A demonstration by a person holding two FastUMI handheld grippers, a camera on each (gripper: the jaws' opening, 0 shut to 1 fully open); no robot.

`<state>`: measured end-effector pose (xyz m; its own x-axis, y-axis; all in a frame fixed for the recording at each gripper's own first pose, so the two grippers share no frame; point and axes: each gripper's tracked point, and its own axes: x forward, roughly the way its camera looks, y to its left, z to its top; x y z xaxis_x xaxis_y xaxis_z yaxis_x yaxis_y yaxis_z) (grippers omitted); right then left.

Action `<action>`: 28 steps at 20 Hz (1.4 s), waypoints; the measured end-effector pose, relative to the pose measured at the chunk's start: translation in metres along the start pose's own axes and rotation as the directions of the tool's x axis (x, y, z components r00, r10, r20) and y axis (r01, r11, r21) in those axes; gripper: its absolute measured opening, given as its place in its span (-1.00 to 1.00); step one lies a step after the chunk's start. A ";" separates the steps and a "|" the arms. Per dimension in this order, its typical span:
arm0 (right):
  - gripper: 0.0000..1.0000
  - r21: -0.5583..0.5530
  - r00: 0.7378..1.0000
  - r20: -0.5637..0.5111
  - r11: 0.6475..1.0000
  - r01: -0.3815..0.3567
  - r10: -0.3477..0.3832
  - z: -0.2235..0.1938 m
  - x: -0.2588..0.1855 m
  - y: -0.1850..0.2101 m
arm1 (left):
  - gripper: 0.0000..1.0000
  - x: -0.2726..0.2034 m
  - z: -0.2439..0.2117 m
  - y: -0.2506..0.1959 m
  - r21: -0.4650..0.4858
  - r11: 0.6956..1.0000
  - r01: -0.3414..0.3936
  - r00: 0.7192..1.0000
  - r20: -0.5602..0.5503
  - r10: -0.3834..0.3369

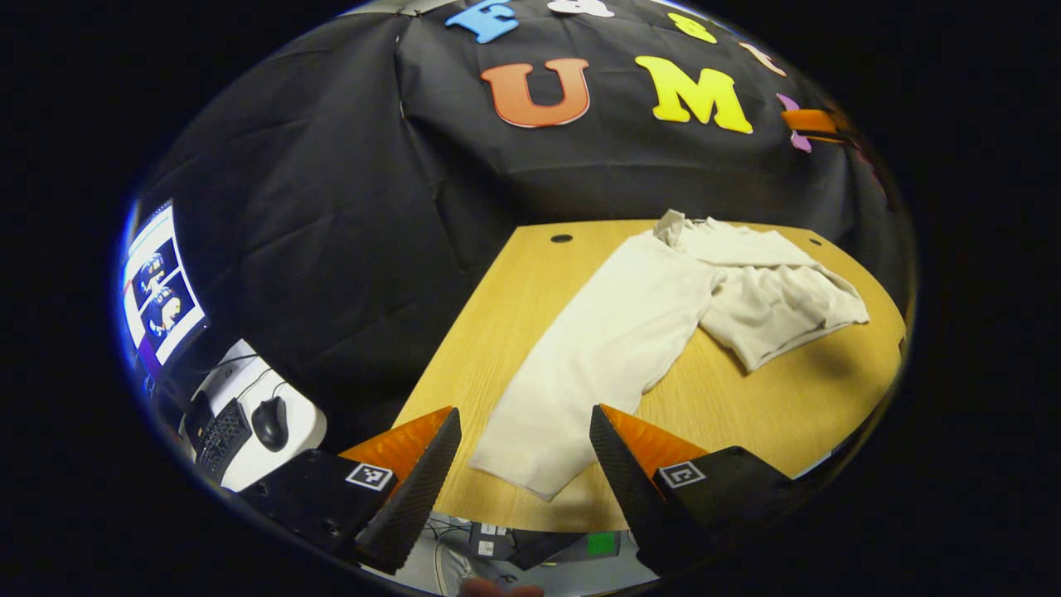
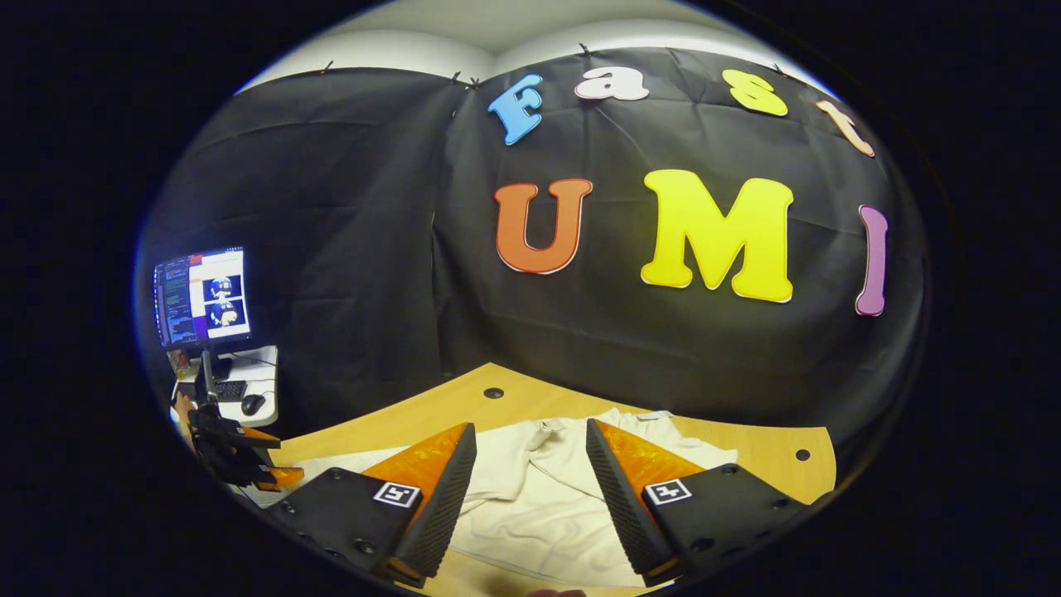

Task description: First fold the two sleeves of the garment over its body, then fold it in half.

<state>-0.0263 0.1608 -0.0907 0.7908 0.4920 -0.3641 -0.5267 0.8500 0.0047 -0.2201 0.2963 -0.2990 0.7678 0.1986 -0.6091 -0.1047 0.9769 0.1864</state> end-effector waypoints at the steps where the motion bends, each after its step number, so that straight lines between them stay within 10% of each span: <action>1: 0.65 0.000 1.000 -0.008 1.000 0.001 -0.001 -0.002 0.000 0.000 | 0.99 0.007 -0.008 0.001 0.002 1.000 0.010 1.000 -0.015 -0.010; 15: 0.65 -0.002 0.998 -0.050 1.000 0.027 -0.027 -0.010 0.000 0.001 | 0.94 0.035 -0.047 0.003 -0.129 0.984 0.124 0.980 -0.139 -0.141; 17: 0.65 0.009 0.998 -0.046 0.999 0.033 -0.032 -0.009 -0.003 -0.001 | 0.67 0.036 -0.043 -0.009 -0.128 0.980 0.153 0.977 -0.131 -0.170; 20: 0.66 0.013 0.997 -0.044 0.998 0.057 -0.056 -0.009 -0.008 -0.011 | -0.51 0.036 -0.042 -0.015 -0.134 0.979 0.155 0.976 -0.135 -0.173; 28: 0.65 0.042 0.995 -0.032 0.994 0.097 -0.096 -0.012 -0.024 -0.033 | -0.93 0.029 -0.018 -0.018 -0.357 0.926 0.124 0.974 -0.134 -0.182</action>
<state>-0.0316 0.1188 -0.0938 0.8273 0.4018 -0.3925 -0.4337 0.9010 0.0082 -0.2068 0.2858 -0.3339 0.6825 0.0266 -0.7304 -0.2276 0.9574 -0.1778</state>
